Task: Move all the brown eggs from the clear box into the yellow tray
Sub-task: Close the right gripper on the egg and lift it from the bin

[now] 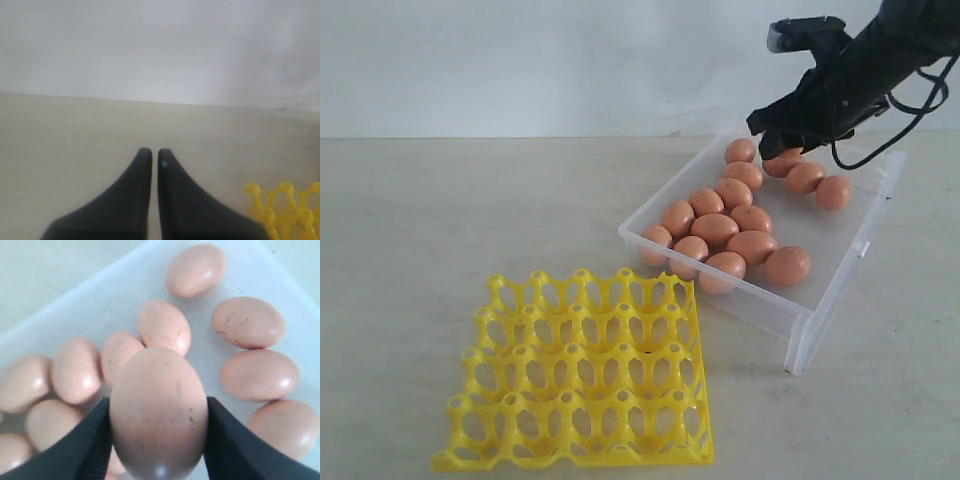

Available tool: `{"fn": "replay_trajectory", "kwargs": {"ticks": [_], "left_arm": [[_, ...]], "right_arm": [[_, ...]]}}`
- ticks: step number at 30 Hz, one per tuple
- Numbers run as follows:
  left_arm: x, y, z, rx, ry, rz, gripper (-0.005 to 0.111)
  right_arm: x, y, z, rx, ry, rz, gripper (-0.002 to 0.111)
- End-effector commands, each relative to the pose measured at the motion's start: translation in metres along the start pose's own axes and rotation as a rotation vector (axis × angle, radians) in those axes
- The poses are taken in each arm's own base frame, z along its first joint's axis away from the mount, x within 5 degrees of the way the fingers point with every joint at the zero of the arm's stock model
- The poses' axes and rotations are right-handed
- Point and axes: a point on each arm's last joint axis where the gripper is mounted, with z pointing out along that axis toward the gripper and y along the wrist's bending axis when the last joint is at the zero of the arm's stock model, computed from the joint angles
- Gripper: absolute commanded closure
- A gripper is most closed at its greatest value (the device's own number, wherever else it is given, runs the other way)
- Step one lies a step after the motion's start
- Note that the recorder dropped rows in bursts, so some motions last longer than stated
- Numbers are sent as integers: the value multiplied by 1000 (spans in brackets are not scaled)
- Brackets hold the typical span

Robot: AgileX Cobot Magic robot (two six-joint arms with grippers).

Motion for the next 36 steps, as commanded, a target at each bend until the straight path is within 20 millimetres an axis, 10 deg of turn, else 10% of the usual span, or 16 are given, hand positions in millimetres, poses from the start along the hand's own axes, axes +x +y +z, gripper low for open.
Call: {"fn": "replay_trajectory", "kwargs": {"ticks": [1, 5, 7, 9, 20, 26, 31, 33, 36], "left_arm": [[0, 0, 0, -5, -6, -1, 103], [0, 0, 0, -5, -6, -1, 103], [0, 0, 0, -5, -6, -1, 103], [0, 0, 0, -5, -6, -1, 103], [0, 0, 0, -5, -6, -1, 103], [0, 0, 0, -5, -6, -1, 103], [0, 0, 0, -5, -6, -1, 103], [0, 0, 0, -5, -6, -1, 103], [0, 0, 0, -5, -6, -1, 103]], "right_arm": [[8, 11, -26, -40, -16, 123, 108], [49, 28, -53, -53, -244, 205, 108], [106, 36, -79, 181, -408, 237, 108], [136, 52, -97, 271, -387, -1, 109], [58, 135, -165, -623, -747, -260, 109], [64, 159, -196, -1025, -763, -377, 109], [84, 159, -174, -956, -513, -557, 109], [107, 132, -143, -597, -110, -688, 109], [110, 99, -138, -214, 41, -656, 109]]}}
